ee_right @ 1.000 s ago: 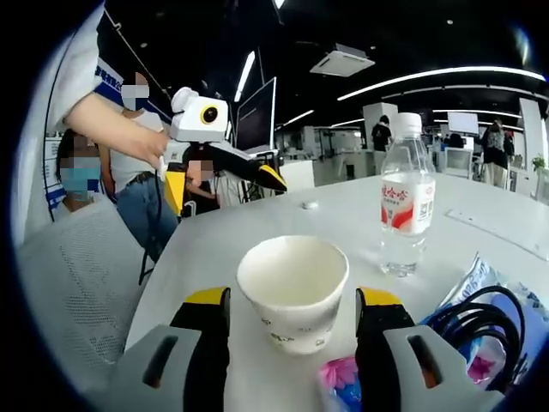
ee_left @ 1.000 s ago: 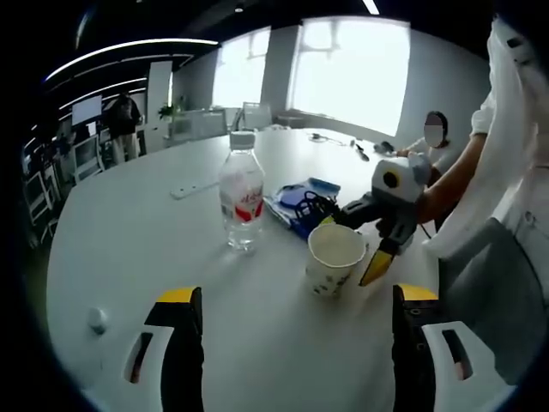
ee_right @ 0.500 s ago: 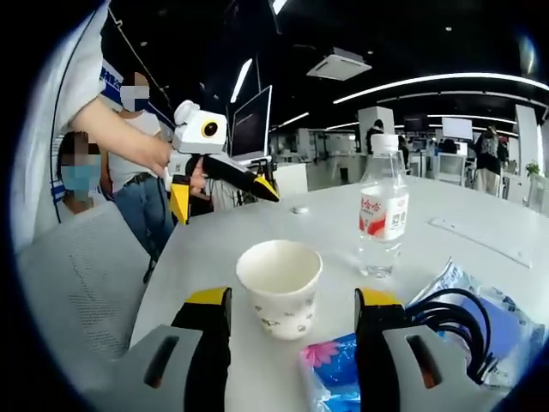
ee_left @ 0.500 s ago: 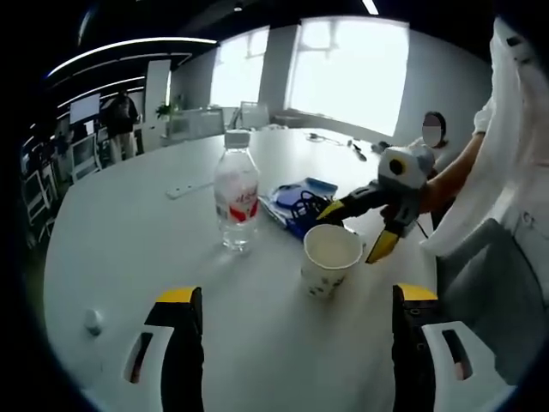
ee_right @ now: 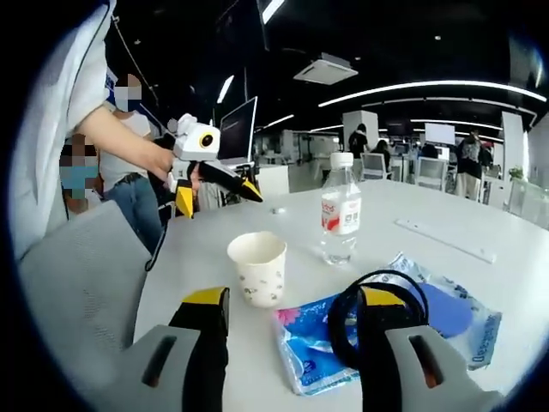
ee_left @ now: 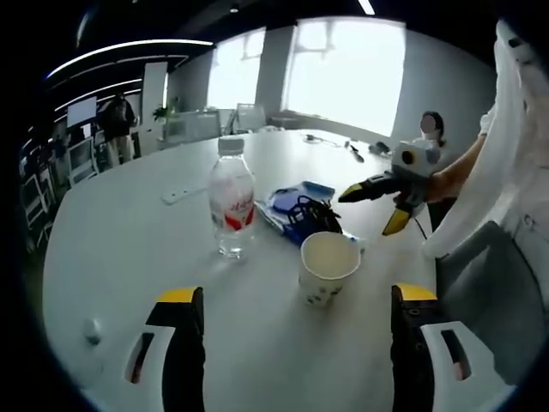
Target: Arrange the tabletop items into an orderly group along one side of the table until the central work area is clear of visible clutter.
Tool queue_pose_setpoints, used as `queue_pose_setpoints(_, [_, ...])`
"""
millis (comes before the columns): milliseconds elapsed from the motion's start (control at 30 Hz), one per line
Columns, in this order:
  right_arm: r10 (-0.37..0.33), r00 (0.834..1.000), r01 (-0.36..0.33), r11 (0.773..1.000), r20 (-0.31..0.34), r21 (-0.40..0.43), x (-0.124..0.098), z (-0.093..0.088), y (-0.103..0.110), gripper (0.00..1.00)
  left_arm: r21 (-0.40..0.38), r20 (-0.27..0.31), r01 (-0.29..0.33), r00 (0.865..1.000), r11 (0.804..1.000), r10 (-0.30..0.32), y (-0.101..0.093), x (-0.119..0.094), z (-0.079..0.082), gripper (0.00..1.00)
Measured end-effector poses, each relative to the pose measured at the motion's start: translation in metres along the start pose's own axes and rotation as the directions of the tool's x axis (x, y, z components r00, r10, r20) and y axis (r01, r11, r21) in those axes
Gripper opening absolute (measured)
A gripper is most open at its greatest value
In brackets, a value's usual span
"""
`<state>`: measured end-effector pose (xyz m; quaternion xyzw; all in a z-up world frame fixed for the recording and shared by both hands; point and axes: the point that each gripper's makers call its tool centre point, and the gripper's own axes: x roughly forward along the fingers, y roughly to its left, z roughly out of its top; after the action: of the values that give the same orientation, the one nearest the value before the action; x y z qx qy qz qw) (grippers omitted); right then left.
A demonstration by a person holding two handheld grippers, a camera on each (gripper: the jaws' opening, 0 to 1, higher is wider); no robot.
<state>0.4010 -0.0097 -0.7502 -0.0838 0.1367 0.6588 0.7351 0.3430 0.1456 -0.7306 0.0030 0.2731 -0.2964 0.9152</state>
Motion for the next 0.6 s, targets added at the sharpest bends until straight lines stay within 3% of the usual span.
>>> queue_pose_setpoints(367, [-0.077, 0.997, 0.077, 0.997, -0.022, 0.013, -0.041, -0.009, -0.016, 0.66, 0.008, -0.009, 0.014, 1.000, 1.000, -0.014, -0.007, 0.001, 0.000, 0.87])
queue_pose_setpoints(600, [-0.116, 0.992, 0.117, 0.993, -0.041, 0.014, -0.058, -0.015, -0.024, 0.66, 0.016, -0.003, 0.015, 1.000, 1.000, -0.015, -0.009, 0.002, 0.006, 0.86])
